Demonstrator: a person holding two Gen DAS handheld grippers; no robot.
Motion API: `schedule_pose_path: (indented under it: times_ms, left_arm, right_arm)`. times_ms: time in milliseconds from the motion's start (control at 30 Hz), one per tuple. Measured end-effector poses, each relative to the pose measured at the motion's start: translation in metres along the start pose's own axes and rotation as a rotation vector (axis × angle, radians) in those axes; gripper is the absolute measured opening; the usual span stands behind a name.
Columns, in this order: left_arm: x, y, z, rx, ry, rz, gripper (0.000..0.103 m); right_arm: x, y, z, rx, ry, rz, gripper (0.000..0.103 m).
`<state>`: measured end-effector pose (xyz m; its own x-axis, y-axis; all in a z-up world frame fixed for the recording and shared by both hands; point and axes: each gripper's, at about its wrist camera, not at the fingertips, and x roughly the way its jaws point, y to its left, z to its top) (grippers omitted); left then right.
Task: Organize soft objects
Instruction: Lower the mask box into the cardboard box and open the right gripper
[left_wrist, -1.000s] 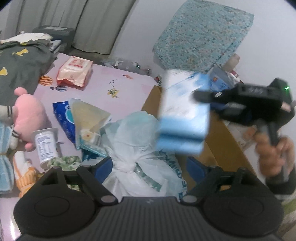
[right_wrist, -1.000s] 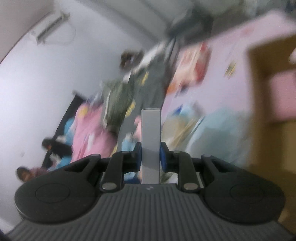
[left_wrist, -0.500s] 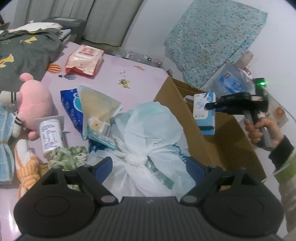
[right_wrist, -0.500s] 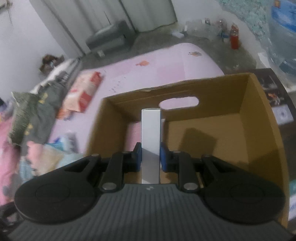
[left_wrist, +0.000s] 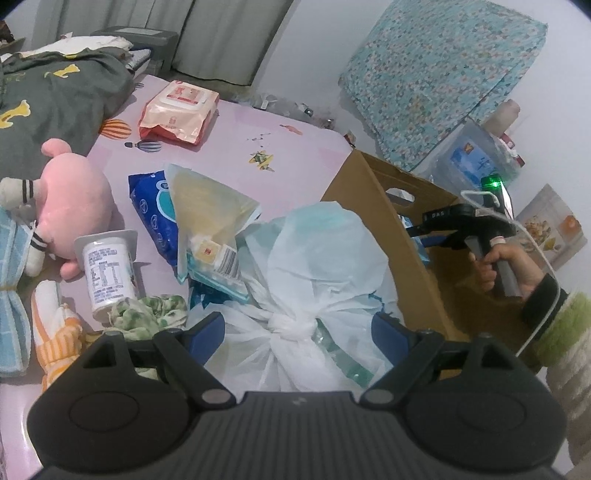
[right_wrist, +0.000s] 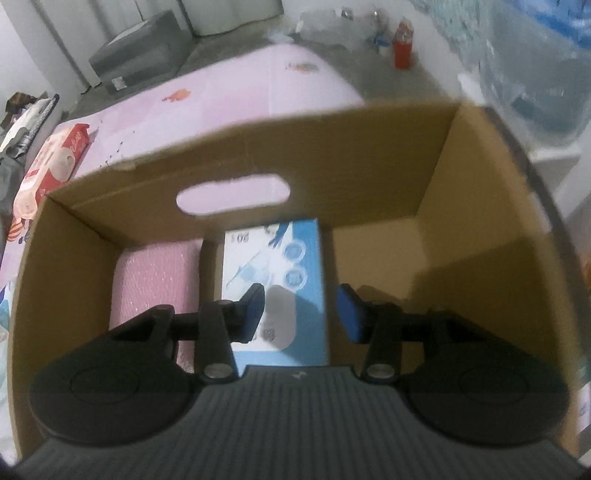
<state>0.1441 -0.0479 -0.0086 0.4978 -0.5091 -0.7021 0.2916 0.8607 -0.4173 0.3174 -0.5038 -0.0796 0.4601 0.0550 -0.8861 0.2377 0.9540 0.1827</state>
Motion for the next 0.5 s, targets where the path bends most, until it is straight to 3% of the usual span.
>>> schedule_pose_path:
  times_ms: [133,267,400,500]
  left_arm:
    - [-0.003,0.003,0.001,-0.007,-0.019,0.023,0.088]
    - [-0.008,0.009,0.006,-0.015,-0.045,0.039,0.088]
    - [-0.010,0.012,0.014,0.012,-0.076,0.082,0.088]
    - [-0.011,0.011,0.019,0.047,-0.126,0.147,0.088]
  right_arm:
    - [0.004,0.005,-0.003,0.081,-0.011,0.070,0.044]
    - [-0.004,0.013,-0.003,0.072,-0.055,0.013,0.047]
    - [-0.037,0.022,-0.005,0.054,-0.136,-0.021,0.051]
    - [-0.077,0.037,-0.005,0.026,-0.210,0.042,0.055]
